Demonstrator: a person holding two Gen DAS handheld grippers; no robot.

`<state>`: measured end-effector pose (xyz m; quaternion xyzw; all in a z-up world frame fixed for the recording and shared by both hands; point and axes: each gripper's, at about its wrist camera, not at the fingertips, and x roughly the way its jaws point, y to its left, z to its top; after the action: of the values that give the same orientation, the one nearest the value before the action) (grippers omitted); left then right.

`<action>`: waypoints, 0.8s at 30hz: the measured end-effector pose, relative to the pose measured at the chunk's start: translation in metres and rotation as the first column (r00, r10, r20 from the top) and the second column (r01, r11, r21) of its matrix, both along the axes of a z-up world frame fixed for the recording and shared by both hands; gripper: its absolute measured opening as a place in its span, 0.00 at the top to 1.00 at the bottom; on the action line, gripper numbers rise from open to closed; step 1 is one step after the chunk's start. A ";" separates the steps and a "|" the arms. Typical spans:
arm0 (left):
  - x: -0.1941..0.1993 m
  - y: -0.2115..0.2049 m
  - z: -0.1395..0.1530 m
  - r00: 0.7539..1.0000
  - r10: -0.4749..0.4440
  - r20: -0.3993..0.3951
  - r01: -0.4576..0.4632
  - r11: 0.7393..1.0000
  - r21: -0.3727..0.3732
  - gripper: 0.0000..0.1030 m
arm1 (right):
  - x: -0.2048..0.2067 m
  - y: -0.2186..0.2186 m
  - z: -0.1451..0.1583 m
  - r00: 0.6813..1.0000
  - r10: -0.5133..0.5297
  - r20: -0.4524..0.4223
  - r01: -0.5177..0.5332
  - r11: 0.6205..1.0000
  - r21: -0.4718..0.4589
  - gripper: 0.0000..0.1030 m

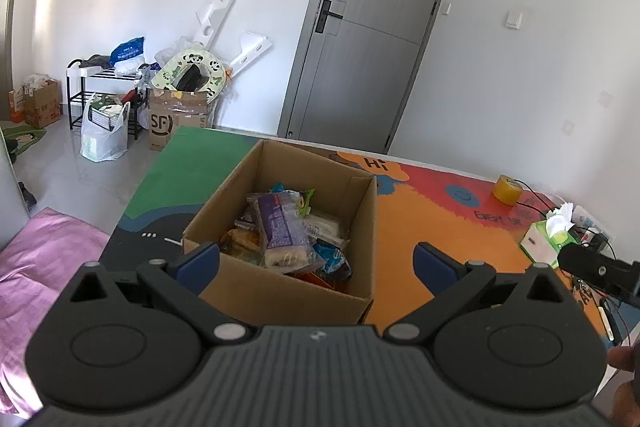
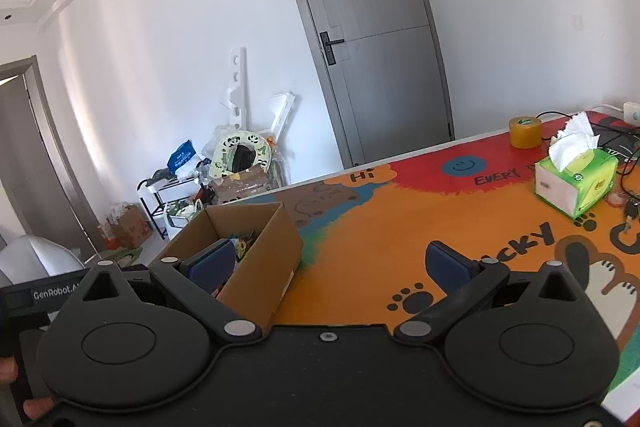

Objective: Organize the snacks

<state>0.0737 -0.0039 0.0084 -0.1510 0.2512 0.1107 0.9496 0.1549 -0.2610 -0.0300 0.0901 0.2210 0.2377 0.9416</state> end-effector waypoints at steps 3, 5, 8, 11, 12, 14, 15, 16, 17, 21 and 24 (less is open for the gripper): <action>-0.004 -0.002 0.004 1.000 -0.008 -0.006 0.008 1.000 0.007 0.01 | -0.007 -0.001 0.004 1.000 -0.007 -0.005 0.006 1.000 -0.016 0.00; -0.006 -0.006 0.009 1.000 -0.016 -0.004 0.016 1.000 0.026 0.01 | -0.012 -0.005 0.008 1.000 -0.017 -0.005 0.017 1.000 -0.026 0.00; -0.009 -0.014 0.015 0.998 -0.055 -0.004 0.055 0.997 0.053 0.01 | -0.019 -0.013 0.013 0.999 -0.048 -0.008 0.047 0.998 -0.036 0.00; -0.013 -0.021 0.016 0.994 -0.103 -0.019 0.104 0.993 0.047 0.01 | -0.025 -0.023 0.016 0.998 -0.066 -0.003 0.066 0.997 -0.035 0.00; -0.014 -0.024 0.016 0.993 -0.120 -0.021 0.121 0.991 0.051 0.01 | -0.028 -0.026 0.017 0.997 -0.072 0.003 0.072 0.997 -0.036 0.00; -0.015 -0.029 0.017 0.990 -0.139 -0.028 0.141 0.988 0.070 0.01 | -0.032 -0.031 0.018 0.996 -0.094 0.010 0.094 0.995 -0.042 0.00; -0.016 -0.032 0.017 0.988 -0.149 -0.030 0.151 0.985 0.078 0.01 | -0.034 -0.033 0.018 0.995 -0.100 0.009 0.100 0.994 -0.043 0.00; -0.017 -0.033 0.017 0.987 -0.155 -0.030 0.157 0.984 0.081 0.01 | -0.035 -0.036 0.018 0.995 -0.099 0.006 0.099 0.994 -0.043 0.00; -0.018 -0.033 0.017 0.987 -0.158 -0.030 0.160 0.984 0.080 0.01 | -0.036 -0.039 0.018 0.995 -0.095 0.004 0.095 0.995 -0.041 0.00; -0.022 -0.032 0.019 0.985 -0.172 -0.027 0.174 0.981 0.084 0.01 | -0.041 -0.044 0.020 0.996 -0.087 -0.011 0.087 0.996 -0.037 0.00; -0.027 -0.030 0.020 0.985 -0.172 -0.019 0.173 0.980 0.102 0.01 | -0.045 -0.045 0.021 0.997 -0.079 -0.011 0.078 0.996 -0.044 0.00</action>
<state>0.0472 -0.0343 0.0285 -0.0787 0.2621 0.0415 0.9609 0.1103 -0.3064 -0.0085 0.0797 0.2287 0.1951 0.9504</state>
